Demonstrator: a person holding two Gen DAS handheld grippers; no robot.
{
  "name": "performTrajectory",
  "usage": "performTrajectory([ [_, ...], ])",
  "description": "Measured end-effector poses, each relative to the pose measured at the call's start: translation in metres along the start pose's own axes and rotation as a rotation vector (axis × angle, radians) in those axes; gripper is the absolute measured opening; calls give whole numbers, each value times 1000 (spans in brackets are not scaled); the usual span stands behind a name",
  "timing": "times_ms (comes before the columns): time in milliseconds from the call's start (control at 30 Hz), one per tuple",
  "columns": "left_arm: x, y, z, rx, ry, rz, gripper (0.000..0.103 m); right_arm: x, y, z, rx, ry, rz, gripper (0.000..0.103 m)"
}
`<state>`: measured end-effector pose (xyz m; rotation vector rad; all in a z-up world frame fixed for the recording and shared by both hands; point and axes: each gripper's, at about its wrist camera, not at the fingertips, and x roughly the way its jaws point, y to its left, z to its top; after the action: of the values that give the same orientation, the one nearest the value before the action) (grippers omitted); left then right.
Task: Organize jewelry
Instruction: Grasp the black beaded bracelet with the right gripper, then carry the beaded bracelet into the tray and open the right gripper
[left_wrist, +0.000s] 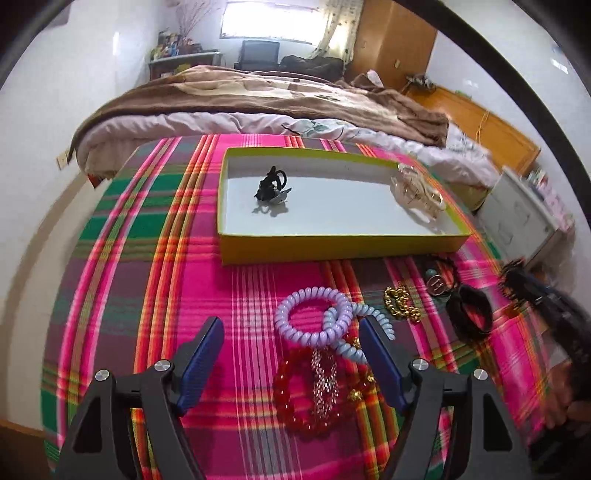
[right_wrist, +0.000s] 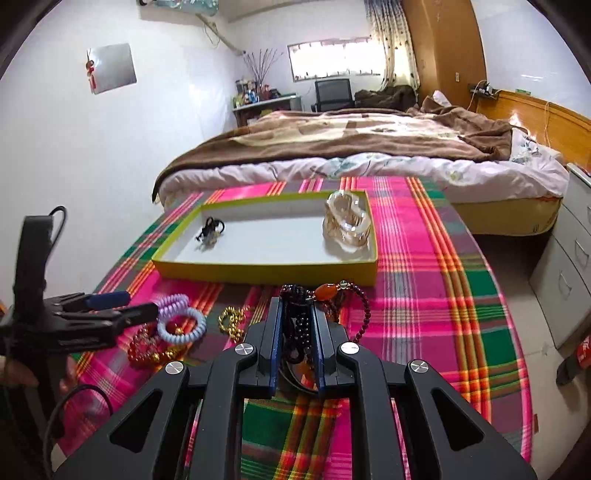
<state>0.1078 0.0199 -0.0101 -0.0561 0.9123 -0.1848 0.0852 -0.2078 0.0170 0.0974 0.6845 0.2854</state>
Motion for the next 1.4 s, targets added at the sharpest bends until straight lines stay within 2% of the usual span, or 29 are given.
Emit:
performTrajectory([
  [167,7,-19,4,87,13,44,75,-3,0,1,-1,-14,6,15],
  [267,11,-24,4,106,15,49,73,-1,-1,1,4,-13,9,15],
  [567,23,-29,4,114,51,42,48,-1,-4,-2,12,-11,13,15],
  [733,23,-29,4,114,49,35,42,1,-5,-1,13,-9,13,15],
  [800,22,-29,5,112,46,26,28,2,-4,-1,11,-8,13,15],
  [833,22,-29,6,112,48,24,25,2,-4,-1,10,-7,13,15],
  [1200,19,-26,6,102,39,25,15,3,-2,-2,10,-7,8,15],
  [1400,9,-24,11,97,10,19,14,2,-1,1,6,-17,10,15],
])
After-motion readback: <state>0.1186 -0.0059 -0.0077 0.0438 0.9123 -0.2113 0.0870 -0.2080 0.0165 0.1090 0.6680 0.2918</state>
